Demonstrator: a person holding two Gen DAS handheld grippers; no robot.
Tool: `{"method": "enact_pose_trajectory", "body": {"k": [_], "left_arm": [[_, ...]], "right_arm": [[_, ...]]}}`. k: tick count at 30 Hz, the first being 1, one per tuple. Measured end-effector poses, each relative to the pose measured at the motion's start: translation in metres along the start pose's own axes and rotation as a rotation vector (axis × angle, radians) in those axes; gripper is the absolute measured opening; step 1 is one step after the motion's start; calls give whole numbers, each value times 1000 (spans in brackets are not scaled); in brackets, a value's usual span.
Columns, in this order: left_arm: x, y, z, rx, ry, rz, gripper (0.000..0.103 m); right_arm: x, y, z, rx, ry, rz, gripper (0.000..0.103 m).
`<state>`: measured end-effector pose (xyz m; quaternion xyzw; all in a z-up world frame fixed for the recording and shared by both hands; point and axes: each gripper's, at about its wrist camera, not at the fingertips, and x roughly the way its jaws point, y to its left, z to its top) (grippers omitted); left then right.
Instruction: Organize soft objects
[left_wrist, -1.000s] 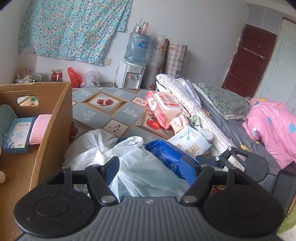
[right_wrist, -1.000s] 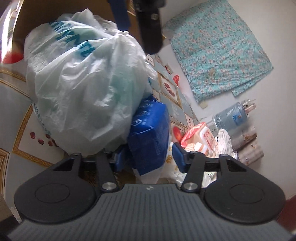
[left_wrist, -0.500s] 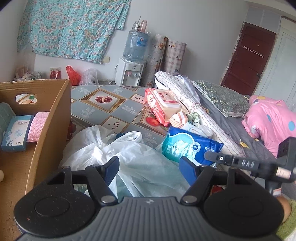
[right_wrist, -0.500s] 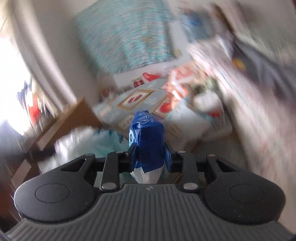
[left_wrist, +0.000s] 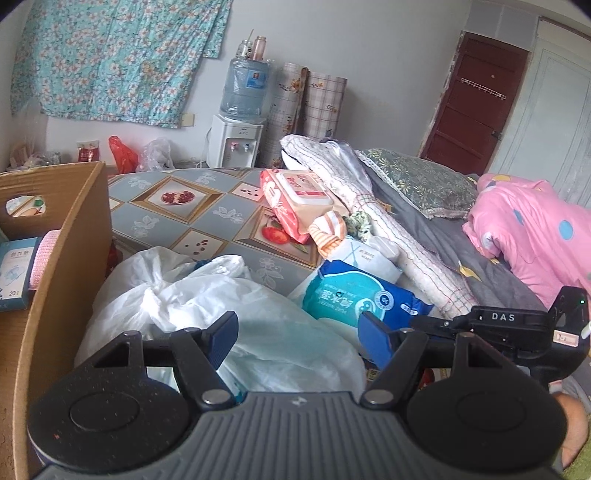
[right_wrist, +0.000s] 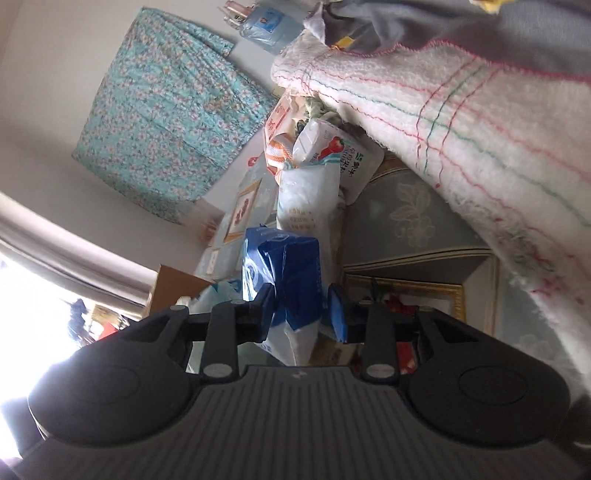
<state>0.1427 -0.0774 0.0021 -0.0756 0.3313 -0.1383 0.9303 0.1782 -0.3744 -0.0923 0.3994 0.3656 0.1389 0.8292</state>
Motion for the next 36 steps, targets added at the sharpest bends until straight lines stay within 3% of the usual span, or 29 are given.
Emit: {"method": "enact_pose_trajectory", "body": {"k": [5, 9, 10, 12, 18, 25, 27, 29, 36], "left_arm": [[9, -12, 0, -11, 43, -103, 72], [22, -32, -5, 24, 81, -150, 71], [26, -37, -6, 34, 91, -154, 71], [34, -46, -10, 43, 115, -159, 71], [57, -60, -11, 34, 172, -147, 71], [77, -67, -11, 13, 245, -160, 71], [85, -67, -11, 7, 263, -144, 71], [92, -67, -10, 5, 276, -129, 71], [109, -74, -9, 16, 296, -100, 81]], "right_arm": [[-39, 32, 6, -204, -32, -79, 36], [-42, 70, 30, -379, -6, -101, 54], [-40, 78, 35, -430, 28, -94, 64], [-25, 92, 44, -496, 81, -80, 71], [37, 118, 57, -651, 253, -90, 73], [98, 99, 62, -617, 409, -117, 72], [99, 91, 63, -591, 414, -89, 69], [97, 82, 68, -539, 418, -56, 59], [88, 52, 77, -357, 426, 26, 51]]}}
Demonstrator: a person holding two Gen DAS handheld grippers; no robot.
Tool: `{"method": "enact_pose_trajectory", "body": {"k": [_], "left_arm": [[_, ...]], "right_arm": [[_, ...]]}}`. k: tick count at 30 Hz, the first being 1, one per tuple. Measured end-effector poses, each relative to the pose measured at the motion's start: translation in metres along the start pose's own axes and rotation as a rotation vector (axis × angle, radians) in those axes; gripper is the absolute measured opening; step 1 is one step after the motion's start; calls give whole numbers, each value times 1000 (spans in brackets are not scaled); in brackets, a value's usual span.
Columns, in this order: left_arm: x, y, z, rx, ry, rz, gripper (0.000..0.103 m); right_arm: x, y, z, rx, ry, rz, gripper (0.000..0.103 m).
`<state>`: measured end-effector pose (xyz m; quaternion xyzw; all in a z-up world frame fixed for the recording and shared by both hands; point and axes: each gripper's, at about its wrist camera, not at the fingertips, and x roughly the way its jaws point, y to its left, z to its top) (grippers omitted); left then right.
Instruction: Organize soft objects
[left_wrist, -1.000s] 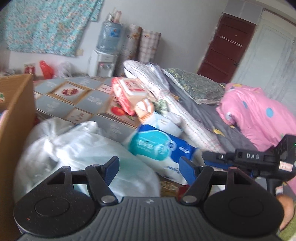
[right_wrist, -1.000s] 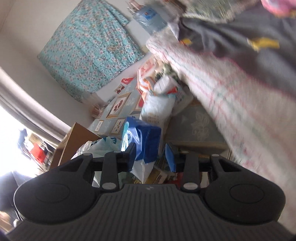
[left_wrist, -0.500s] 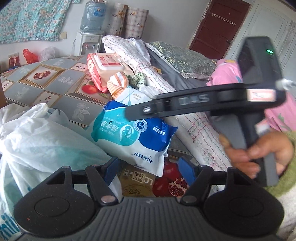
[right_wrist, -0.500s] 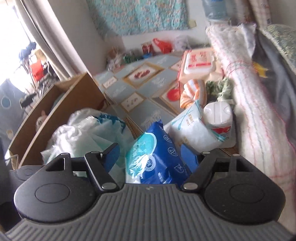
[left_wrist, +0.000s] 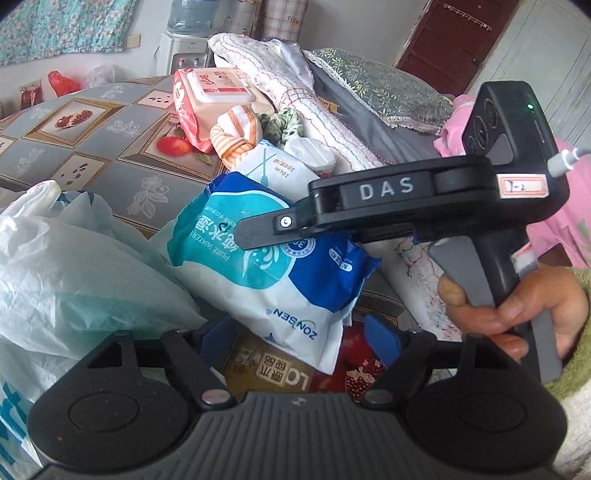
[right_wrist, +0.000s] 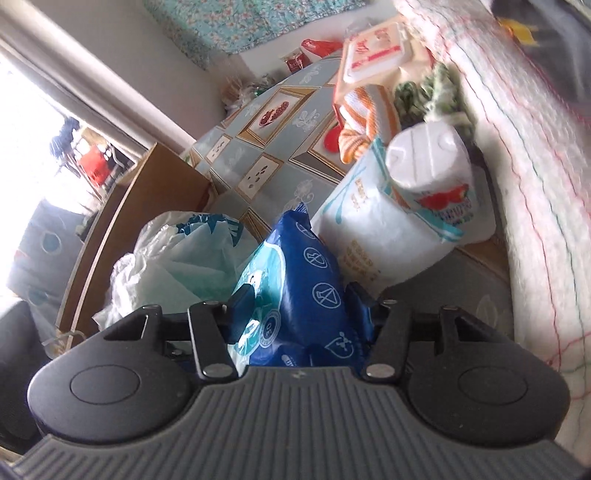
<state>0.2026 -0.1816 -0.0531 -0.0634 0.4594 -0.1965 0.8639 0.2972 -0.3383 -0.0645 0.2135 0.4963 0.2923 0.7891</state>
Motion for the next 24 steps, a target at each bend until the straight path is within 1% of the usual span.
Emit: {"method": "enact_pose_trajectory", "body": {"k": [2, 4, 6, 12, 17, 20, 24], "left_arm": [[3, -1, 2, -1, -4, 13, 82], [4, -1, 3, -14, -13, 22, 82], [2, 2, 3, -29, -22, 15, 81], [-13, 2, 3, -36, -67, -26, 81], [-33, -3, -2, -11, -121, -55, 81], [-47, -8, -4, 7, -156, -69, 81], [-76, -14, -8, 45, -220, -78, 81]], "right_arm": [[-3, -8, -3, 54, -7, 42, 47], [-7, -15, -4, 103, -15, 84, 41], [-12, -19, -7, 144, -23, 115, 38], [-31, -12, -15, 160, -57, 127, 37], [-57, 1, -27, 165, -107, 143, 37], [-74, 13, -35, 159, -145, 149, 37], [-95, 41, -40, 129, -195, 161, 37]]}}
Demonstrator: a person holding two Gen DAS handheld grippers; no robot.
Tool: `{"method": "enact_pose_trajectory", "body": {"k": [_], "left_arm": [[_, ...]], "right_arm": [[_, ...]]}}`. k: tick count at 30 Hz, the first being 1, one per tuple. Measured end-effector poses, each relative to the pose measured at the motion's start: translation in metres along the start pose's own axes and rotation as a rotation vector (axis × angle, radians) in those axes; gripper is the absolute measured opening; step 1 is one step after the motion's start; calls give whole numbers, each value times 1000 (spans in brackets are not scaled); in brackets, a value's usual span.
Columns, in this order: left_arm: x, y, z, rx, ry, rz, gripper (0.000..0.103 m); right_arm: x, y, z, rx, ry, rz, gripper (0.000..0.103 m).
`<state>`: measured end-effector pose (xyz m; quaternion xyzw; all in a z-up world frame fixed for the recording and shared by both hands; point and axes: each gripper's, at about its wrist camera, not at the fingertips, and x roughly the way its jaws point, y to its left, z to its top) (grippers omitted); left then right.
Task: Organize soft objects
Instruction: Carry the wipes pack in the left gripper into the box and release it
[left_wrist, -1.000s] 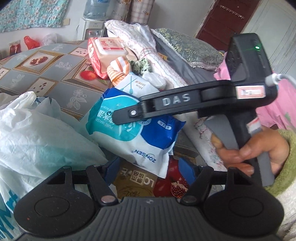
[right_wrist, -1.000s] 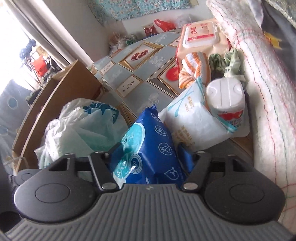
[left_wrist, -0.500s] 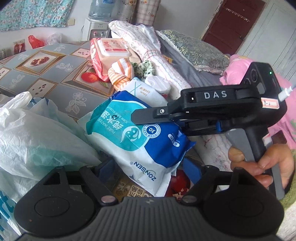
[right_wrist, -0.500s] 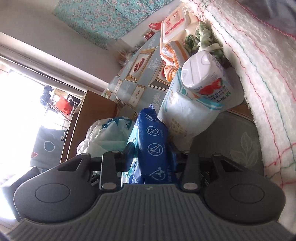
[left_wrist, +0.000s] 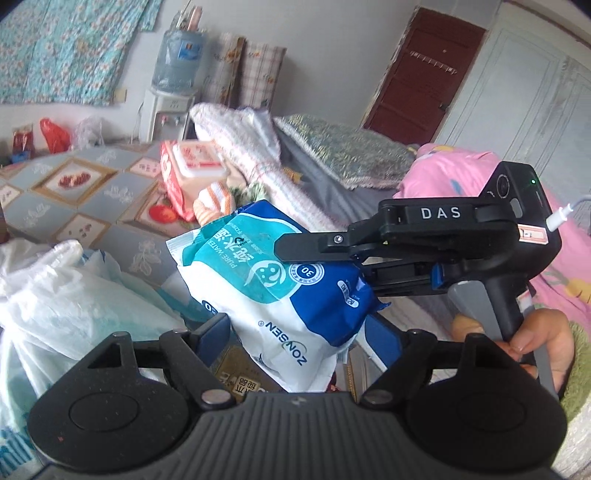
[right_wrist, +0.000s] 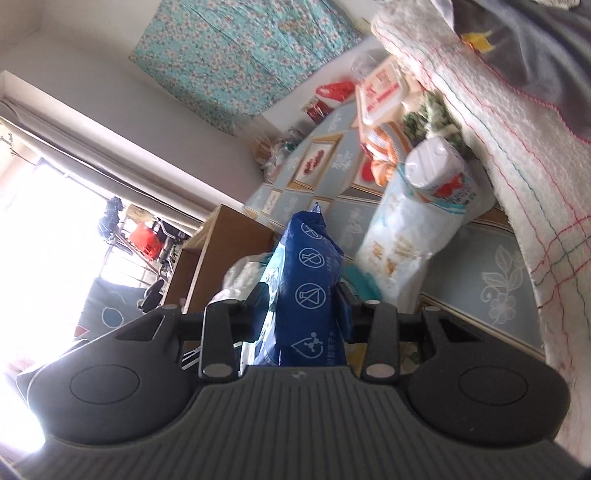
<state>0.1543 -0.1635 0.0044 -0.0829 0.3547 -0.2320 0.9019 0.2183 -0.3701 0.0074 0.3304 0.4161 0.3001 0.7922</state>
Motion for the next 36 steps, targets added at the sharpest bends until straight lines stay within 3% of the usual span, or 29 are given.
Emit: {"method": "enact_pose_trajectory", "body": {"k": [5, 9, 16, 20, 24, 27, 29, 32, 36], "left_arm": [[-44, 4, 3, 7, -79, 25, 81], [-88, 27, 2, -12, -138, 75, 81], [-166, 97, -3, -99, -186, 206, 81], [-193, 138, -3, -141, -180, 295, 81], [-198, 175, 4, -144, -138, 352, 82], [-191, 204, 11, -141, -80, 340, 82], [-183, 221, 13, -148, -39, 345, 81], [-172, 234, 10, -110, 20, 401, 82], [-158, 252, 2, -123, 112, 406, 82]], "right_arm": [[-1, 52, -8, -76, -25, 43, 37], [26, 95, -19, -120, -16, 115, 37], [119, 166, -42, -106, 92, 259, 37], [182, 197, -58, -65, 154, 289, 37], [231, 221, -67, -87, 158, 265, 37], [255, 230, -69, -168, 133, 175, 40], [257, 231, -71, -219, 107, 125, 45], [251, 224, -68, -243, 89, 130, 45], [228, 209, -57, -260, 47, 123, 45]]}}
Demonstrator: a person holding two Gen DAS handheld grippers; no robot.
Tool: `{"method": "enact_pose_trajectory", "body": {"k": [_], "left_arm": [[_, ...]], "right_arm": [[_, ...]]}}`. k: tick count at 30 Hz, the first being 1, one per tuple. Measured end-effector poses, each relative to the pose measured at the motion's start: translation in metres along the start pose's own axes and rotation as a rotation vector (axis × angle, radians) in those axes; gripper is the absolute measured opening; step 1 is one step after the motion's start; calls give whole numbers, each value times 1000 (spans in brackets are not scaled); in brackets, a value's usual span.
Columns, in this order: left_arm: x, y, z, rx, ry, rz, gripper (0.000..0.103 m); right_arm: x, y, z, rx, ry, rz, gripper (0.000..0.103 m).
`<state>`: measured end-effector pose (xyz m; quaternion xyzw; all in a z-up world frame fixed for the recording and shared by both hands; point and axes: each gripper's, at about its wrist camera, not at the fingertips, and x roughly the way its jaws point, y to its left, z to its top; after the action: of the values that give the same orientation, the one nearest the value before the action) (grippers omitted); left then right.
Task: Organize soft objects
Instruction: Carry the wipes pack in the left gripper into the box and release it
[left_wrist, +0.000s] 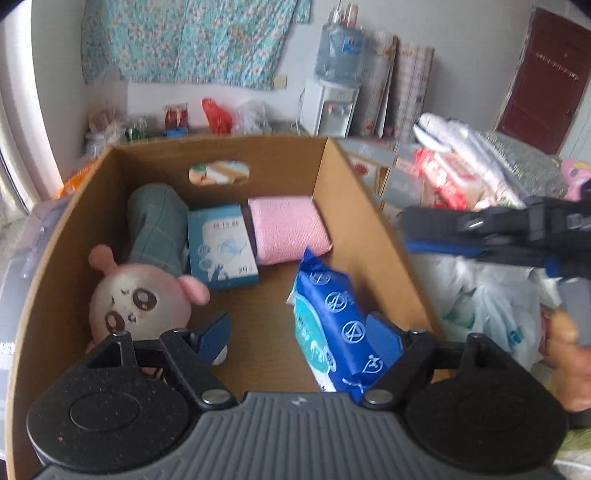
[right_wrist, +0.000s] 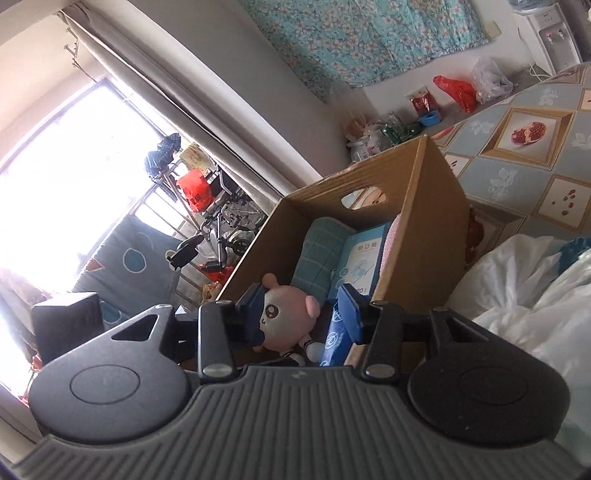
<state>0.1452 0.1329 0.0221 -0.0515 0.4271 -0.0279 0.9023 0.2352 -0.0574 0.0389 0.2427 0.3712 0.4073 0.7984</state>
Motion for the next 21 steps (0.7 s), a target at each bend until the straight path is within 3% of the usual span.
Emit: {"method": "enact_pose_trajectory", "body": {"k": [8, 12, 15, 16, 17, 18, 21], "left_arm": [[32, 26, 2, -160, 136, -100, 82], [43, 23, 8, -169, 162, -123, 79], [51, 17, 11, -164, 177, -142, 67], [53, 16, 12, -165, 179, -144, 59], [54, 15, 13, -168, 179, -143, 45], [55, 13, 14, -167, 178, -140, 38], [52, 5, 17, -106, 142, -55, 36]], "right_arm": [[-48, -40, -2, 51, -70, -16, 49], [-53, -59, -4, 85, -89, -24, 49], [-52, -70, -4, 112, -91, -21, 50], [-52, -72, -4, 119, -90, -18, 50], [-51, -73, -4, 122, -89, -17, 50], [-51, -74, -5, 121, -89, -15, 50], [-52, -77, -4, 118, -91, -13, 51]]}}
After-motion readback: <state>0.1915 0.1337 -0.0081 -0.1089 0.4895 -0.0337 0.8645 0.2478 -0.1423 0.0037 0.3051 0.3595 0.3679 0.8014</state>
